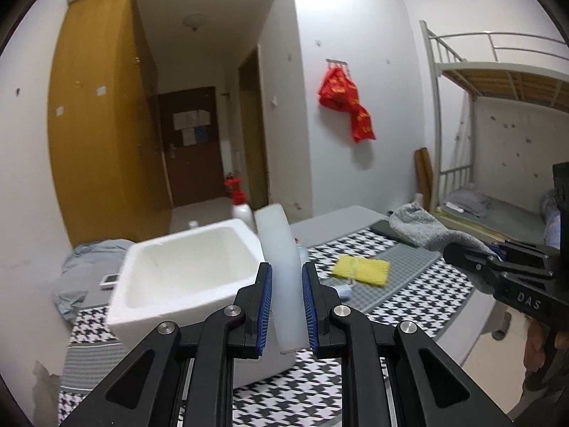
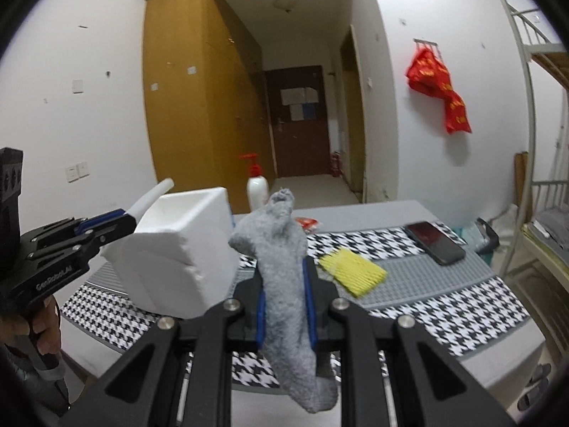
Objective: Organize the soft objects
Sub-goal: 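Carry the white stick with the left tool while the right tool carries the sock over the box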
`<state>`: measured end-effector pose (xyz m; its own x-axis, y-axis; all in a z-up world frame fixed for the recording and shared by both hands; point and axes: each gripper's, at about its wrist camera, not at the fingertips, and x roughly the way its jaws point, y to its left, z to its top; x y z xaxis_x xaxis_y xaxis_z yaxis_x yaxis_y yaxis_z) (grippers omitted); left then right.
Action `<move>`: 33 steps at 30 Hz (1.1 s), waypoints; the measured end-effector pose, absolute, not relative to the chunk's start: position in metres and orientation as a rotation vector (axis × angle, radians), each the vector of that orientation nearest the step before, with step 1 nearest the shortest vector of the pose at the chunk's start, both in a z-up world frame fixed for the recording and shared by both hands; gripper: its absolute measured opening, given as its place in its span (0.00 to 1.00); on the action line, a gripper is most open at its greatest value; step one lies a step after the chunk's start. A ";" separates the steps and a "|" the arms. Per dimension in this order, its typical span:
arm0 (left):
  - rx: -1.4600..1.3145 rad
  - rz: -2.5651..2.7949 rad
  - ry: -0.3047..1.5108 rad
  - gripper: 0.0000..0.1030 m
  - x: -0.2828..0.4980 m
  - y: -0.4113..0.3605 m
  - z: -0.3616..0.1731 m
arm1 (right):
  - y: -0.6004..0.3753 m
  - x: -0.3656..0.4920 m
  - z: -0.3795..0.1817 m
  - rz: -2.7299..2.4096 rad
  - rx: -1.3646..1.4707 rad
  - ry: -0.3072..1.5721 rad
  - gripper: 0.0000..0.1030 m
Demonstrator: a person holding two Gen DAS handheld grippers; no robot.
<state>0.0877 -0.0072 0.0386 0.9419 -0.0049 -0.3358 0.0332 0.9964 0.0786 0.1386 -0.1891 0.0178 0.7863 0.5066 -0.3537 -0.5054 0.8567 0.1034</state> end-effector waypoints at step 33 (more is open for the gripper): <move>0.019 0.233 0.327 0.18 0.064 0.074 0.047 | -0.097 0.156 0.036 0.778 -0.086 0.364 0.21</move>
